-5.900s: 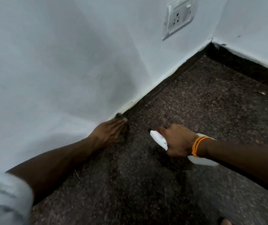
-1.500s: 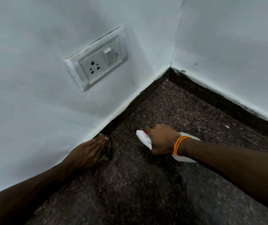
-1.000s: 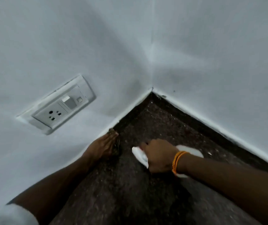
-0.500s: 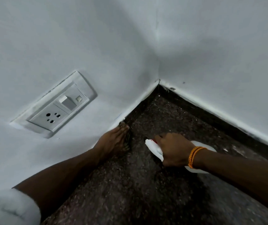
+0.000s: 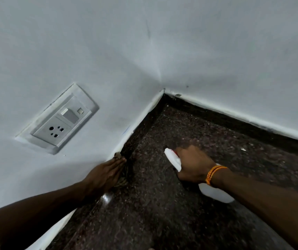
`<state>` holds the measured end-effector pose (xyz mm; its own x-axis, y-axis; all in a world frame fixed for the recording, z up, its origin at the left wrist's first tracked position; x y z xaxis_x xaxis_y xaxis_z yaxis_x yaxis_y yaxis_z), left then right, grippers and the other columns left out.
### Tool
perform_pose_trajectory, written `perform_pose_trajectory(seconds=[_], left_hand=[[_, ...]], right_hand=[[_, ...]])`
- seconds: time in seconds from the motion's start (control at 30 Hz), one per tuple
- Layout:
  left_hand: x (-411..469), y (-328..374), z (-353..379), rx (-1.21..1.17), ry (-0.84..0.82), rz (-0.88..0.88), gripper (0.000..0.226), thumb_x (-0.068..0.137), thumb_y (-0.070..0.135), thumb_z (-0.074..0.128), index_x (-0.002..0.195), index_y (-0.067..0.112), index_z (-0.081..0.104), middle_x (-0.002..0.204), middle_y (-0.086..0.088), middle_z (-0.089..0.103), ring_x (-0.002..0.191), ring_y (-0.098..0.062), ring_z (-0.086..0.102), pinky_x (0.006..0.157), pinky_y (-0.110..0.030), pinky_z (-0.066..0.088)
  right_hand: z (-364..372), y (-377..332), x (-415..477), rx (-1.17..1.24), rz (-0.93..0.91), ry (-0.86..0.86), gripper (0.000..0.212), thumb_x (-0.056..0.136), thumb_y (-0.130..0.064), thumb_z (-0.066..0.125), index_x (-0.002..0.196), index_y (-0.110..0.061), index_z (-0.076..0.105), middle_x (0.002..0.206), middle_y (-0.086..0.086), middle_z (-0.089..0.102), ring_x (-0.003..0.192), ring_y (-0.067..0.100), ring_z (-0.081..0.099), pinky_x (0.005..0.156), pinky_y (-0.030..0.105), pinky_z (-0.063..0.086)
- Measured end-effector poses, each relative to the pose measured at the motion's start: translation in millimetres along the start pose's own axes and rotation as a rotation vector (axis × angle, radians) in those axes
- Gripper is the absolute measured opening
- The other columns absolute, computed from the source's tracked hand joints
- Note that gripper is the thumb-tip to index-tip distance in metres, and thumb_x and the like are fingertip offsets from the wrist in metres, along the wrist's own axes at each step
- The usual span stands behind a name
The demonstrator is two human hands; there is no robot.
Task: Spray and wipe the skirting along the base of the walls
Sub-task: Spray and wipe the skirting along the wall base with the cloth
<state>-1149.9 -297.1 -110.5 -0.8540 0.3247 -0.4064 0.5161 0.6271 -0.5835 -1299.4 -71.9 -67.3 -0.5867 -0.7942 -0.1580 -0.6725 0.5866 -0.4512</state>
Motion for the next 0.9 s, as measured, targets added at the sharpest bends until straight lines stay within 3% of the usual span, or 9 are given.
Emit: perform_pose_trajectory(seconds=[0.07, 0.17, 0.27, 0.33, 0.4, 0.47, 0.57, 0.73, 0.9], left_hand=[[4, 0, 1, -0.007, -0.032, 0.001, 0.05, 0.083, 0.011, 0.033, 0.116, -0.008, 0.066, 0.127, -0.025, 0.06, 0.12, -0.033, 0.059, 0.114, -0.046, 0.029], [9, 0, 8, -0.004, -0.078, 0.023, 0.051, 0.083, 0.01, 0.032, 0.118, -0.009, 0.063, 0.127, -0.026, 0.06, 0.121, -0.035, 0.058, 0.115, -0.046, 0.015], [39, -13, 0, 0.046, -0.03, 0.005, 0.05, 0.088, 0.011, 0.031, 0.125, -0.008, 0.06, 0.134, -0.025, 0.055, 0.127, -0.036, 0.052, 0.119, -0.047, 0.013], [74, -22, -12, 0.085, 0.068, 0.029, 0.052, 0.097, 0.013, 0.023, 0.141, -0.011, 0.038, 0.149, -0.028, 0.033, 0.141, -0.038, 0.031, 0.12, -0.046, 0.007], [107, -39, -23, 0.033, 0.021, -0.007, 0.054, 0.099, 0.012, 0.012, 0.148, -0.01, 0.021, 0.156, -0.026, 0.018, 0.147, -0.036, 0.016, 0.12, -0.043, 0.004], [129, -50, -29, 0.007, 0.042, -0.045, 0.058, 0.094, 0.007, 0.01, 0.146, -0.008, 0.031, 0.154, -0.024, 0.028, 0.145, -0.034, 0.024, 0.12, -0.042, 0.015], [114, -41, -27, 0.017, 0.134, -0.018, 0.057, 0.095, 0.003, 0.013, 0.123, -0.008, 0.061, 0.132, -0.024, 0.057, 0.125, -0.034, 0.054, 0.11, -0.044, 0.036], [89, -37, -11, 0.127, 0.122, -0.021, 0.048, 0.089, 0.002, 0.026, 0.122, -0.016, 0.057, 0.129, -0.032, 0.055, 0.122, -0.042, 0.055, 0.116, -0.048, 0.01], [148, -64, -33, -0.04, 0.232, -0.074, 0.054, 0.085, 0.005, 0.024, 0.115, -0.009, 0.067, 0.124, -0.025, 0.062, 0.119, -0.034, 0.06, 0.104, -0.043, 0.043]], right_hand=[[2, -6, -2, 0.012, -0.014, 0.005, 0.047, 0.07, -0.046, 0.036, 0.09, -0.011, 0.06, 0.091, 0.016, 0.069, 0.082, 0.038, 0.065, 0.067, 0.036, 0.049], [7, -15, 1, 0.025, -0.055, -0.022, 0.036, 0.073, -0.043, 0.048, 0.091, -0.013, 0.059, 0.09, 0.012, 0.068, 0.079, 0.036, 0.065, 0.065, 0.039, 0.052], [11, -19, 4, -0.021, -0.07, -0.066, 0.035, 0.073, -0.034, 0.061, 0.101, -0.013, 0.057, 0.098, 0.01, 0.066, 0.084, 0.033, 0.064, 0.066, 0.035, 0.048], [9, -18, 3, 0.006, -0.068, -0.046, 0.03, 0.075, -0.032, 0.063, 0.098, -0.014, 0.056, 0.097, 0.009, 0.067, 0.083, 0.031, 0.063, 0.066, 0.036, 0.049], [7, -11, -1, 0.036, -0.048, -0.017, 0.024, 0.075, -0.031, 0.065, 0.089, -0.018, 0.05, 0.095, 0.008, 0.066, 0.082, 0.03, 0.063, 0.063, 0.034, 0.044], [5, -3, -6, 0.051, -0.024, 0.004, 0.024, 0.077, -0.03, 0.066, 0.087, -0.021, 0.045, 0.094, 0.008, 0.065, 0.082, 0.03, 0.063, 0.062, 0.031, 0.039], [8, 11, -13, 0.029, 0.023, -0.024, 0.029, 0.075, -0.033, 0.066, 0.097, -0.018, 0.054, 0.099, 0.008, 0.066, 0.085, 0.03, 0.064, 0.064, 0.033, 0.046], [11, 24, -14, -0.005, 0.055, -0.062, 0.041, 0.073, -0.038, 0.067, 0.107, -0.019, 0.054, 0.106, 0.01, 0.065, 0.092, 0.032, 0.063, 0.071, 0.034, 0.047], [-3, 14, 0, 0.029, 0.056, 0.013, 0.028, 0.075, -0.032, 0.066, 0.092, -0.019, 0.047, 0.104, 0.01, 0.065, 0.09, 0.032, 0.063, 0.068, 0.034, 0.045]])
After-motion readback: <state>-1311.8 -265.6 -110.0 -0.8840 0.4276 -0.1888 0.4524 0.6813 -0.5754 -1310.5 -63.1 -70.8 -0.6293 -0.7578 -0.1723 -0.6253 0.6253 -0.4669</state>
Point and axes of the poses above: each hand's wrist, its own x-axis towards the middle knuckle, its own z-axis out of the palm, y = z × x, the point moved 7 cm from there along x, towards the middle knuckle
